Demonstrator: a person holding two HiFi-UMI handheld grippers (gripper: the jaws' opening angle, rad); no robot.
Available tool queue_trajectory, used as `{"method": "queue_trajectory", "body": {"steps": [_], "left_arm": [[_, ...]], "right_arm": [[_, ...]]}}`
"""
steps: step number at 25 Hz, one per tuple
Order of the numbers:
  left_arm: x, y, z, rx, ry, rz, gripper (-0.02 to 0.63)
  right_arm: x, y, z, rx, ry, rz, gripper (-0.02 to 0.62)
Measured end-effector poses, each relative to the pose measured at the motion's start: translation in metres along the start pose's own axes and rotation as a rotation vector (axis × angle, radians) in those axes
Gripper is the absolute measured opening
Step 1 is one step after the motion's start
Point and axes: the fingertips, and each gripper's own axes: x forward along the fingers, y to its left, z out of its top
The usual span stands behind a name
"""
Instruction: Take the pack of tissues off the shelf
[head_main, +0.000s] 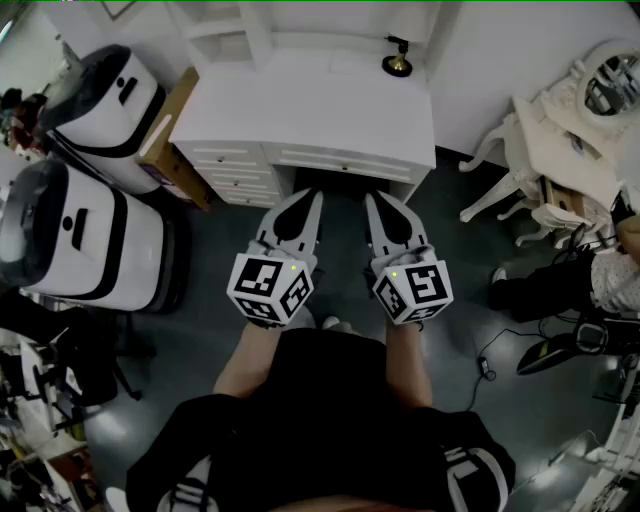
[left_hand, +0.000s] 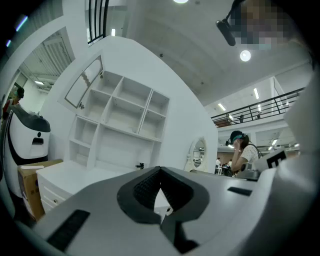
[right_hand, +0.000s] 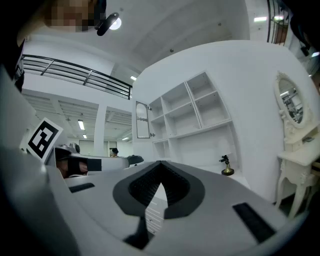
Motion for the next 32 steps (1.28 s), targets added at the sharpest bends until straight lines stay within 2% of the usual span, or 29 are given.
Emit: {"method": "queue_trajectory", "body": {"steps": [5,10,18,25,27,32], "left_arm": [[0.005,-0.002,0.0,0.015,-0.003,0.002,0.009],[0.014,0.002,0.004,0.034,-0.021,0.042,0.009],[0.022,-0.001,0.011,0.047,-0.031,0.032,0.009],[0.038,0.039,0.0,0.01,-0.009,0.075,0.009],[0.053,0.055,-0.003,-0.004,-0.001,0.084,0.009],[0.101,0.082,-0.011,-0.017,0.013,0.048,0.009]], "right_arm": [[0.0,-0.004,-0.002,-0.014,0.009,0.005,0.018],[0.005,-0.01,0.004,-0.008,-0.011,0.018,0.018],[0.01,-0.022,0.009,0.001,-0.018,0.016,0.018],[0.036,-0.026,-0.016,0.004,0.047,0.05,0.018],[0.048,-0.039,-0.023,0.009,0.065,0.031,0.018],[0.081,-0.078,-0.033,0.015,0.086,-0.048,0.018]]}}
